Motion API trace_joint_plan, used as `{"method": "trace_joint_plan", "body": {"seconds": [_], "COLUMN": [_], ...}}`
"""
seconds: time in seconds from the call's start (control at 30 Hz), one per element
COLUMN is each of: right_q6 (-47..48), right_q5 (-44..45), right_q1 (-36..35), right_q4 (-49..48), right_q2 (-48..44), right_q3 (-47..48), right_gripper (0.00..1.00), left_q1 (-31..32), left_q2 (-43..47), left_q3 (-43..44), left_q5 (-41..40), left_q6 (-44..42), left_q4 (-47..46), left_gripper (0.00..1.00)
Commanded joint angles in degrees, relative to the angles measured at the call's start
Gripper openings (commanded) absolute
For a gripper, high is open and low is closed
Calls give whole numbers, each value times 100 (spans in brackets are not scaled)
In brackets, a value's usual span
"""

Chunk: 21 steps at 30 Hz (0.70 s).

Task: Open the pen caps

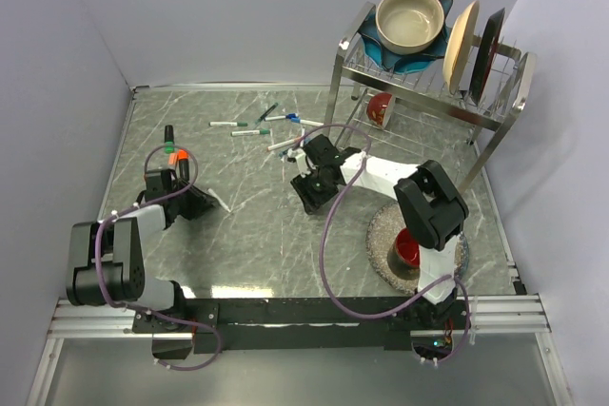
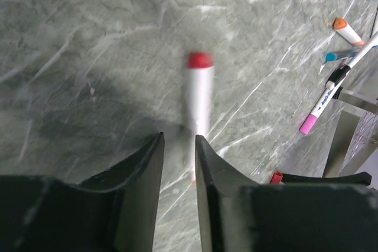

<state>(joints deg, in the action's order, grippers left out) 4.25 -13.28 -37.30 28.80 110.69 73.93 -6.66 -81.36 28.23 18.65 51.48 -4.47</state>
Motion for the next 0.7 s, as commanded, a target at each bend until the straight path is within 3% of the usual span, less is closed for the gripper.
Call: {"method": "trace_joint_plan", "body": {"seconds": [0.0, 0.23, 0.47, 0.67], "right_q6": [287, 602, 1024, 1254], "right_q5": [18, -78, -728, -1256], "right_q1": [126, 179, 258, 258], "right_q4": [258, 346, 398, 443], "right_q2": [-153, -460, -891, -1067], "right_q3": [16, 78, 78, 78], "right_gripper": [60, 72, 74, 74], "left_q1": [24, 24, 24, 304], "left_q2": [243, 735, 1307, 948], "left_q3": [77, 104, 139, 411], "left_q5": [-160, -152, 225, 464], "left_q6": [-148, -95, -200, -349], "left_q4": [438, 684, 439, 201], "left_gripper": [37, 47, 67, 70]}}
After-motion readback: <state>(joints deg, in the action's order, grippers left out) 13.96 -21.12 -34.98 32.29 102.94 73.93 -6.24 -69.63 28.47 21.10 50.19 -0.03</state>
